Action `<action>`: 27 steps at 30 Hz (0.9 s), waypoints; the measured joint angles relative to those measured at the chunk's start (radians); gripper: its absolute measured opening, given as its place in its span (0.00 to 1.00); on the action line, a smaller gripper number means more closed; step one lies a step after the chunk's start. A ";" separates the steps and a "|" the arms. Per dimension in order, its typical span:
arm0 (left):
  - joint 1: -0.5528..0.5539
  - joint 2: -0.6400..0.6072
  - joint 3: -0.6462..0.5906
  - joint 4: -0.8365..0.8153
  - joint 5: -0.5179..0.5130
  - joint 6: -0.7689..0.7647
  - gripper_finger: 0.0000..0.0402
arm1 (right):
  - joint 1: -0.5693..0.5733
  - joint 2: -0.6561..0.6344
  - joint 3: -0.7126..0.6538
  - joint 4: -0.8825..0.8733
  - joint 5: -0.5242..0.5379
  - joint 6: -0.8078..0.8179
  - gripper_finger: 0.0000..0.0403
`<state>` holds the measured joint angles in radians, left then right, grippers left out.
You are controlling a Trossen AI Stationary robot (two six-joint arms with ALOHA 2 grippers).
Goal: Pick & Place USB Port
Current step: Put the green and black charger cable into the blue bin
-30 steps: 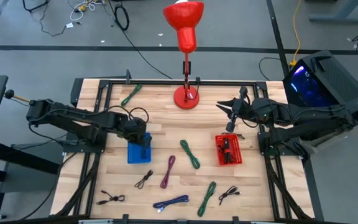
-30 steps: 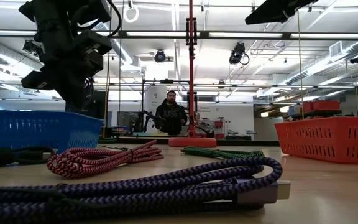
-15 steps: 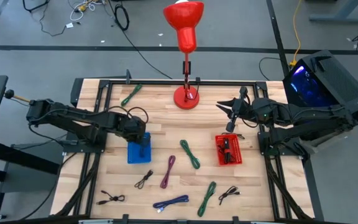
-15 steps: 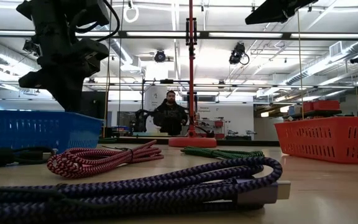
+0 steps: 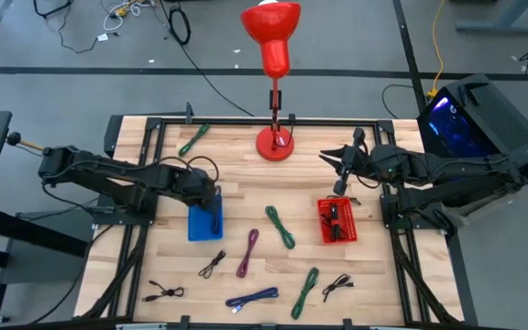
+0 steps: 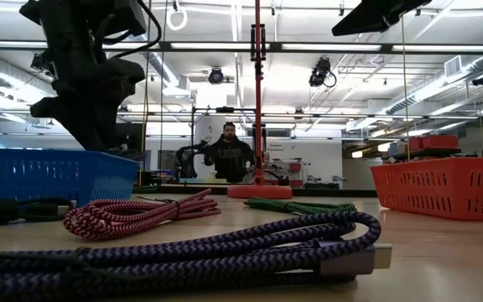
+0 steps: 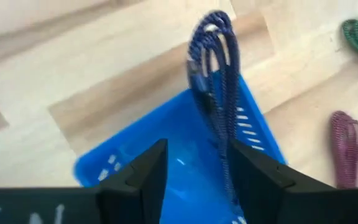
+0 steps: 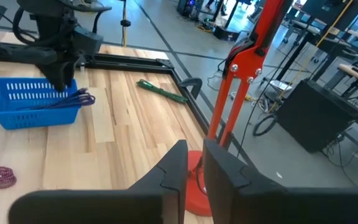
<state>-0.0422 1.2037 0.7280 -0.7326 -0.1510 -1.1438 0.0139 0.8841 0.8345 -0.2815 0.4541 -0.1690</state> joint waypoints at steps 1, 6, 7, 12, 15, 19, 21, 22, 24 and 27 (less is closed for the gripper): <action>0.000 -0.003 0.000 -0.010 -0.011 0.004 0.43 | 0.000 0.000 0.000 -0.004 0.000 0.003 0.13; 0.018 -0.031 0.030 -0.090 -0.080 0.071 0.43 | 0.000 0.000 0.000 -0.014 -0.001 0.008 0.13; 0.026 -0.040 0.039 -0.120 -0.103 0.092 0.43 | 0.000 0.000 0.000 -0.015 0.000 0.011 0.13; 0.104 -0.065 0.112 -0.297 -0.335 0.221 0.43 | 0.000 0.000 0.000 -0.007 -0.002 0.012 0.13; 0.206 -0.074 0.126 -0.359 -0.423 0.268 0.43 | 0.000 0.001 0.000 -0.009 -0.001 0.029 0.13; 0.417 -0.072 0.104 -0.362 -0.353 0.412 0.43 | 0.000 0.001 0.000 -0.007 -0.002 0.034 0.13; 0.519 -0.072 0.097 -0.343 -0.340 0.485 0.43 | 0.000 0.001 0.000 -0.007 -0.008 0.039 0.13; 0.564 -0.072 0.096 -0.338 -0.339 0.511 0.43 | 0.000 0.001 0.000 -0.007 -0.010 0.042 0.13; 0.644 -0.072 0.096 -0.293 -0.322 0.569 0.43 | 0.000 0.001 0.000 -0.010 -0.009 0.050 0.13; 0.748 -0.072 0.096 -0.171 -0.232 0.690 0.43 | 0.000 0.001 0.000 -0.010 -0.009 0.052 0.13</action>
<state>0.7060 1.1318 0.8242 -0.9033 -0.3834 -0.4536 0.0135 0.8848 0.8341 -0.2915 0.4448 -0.1165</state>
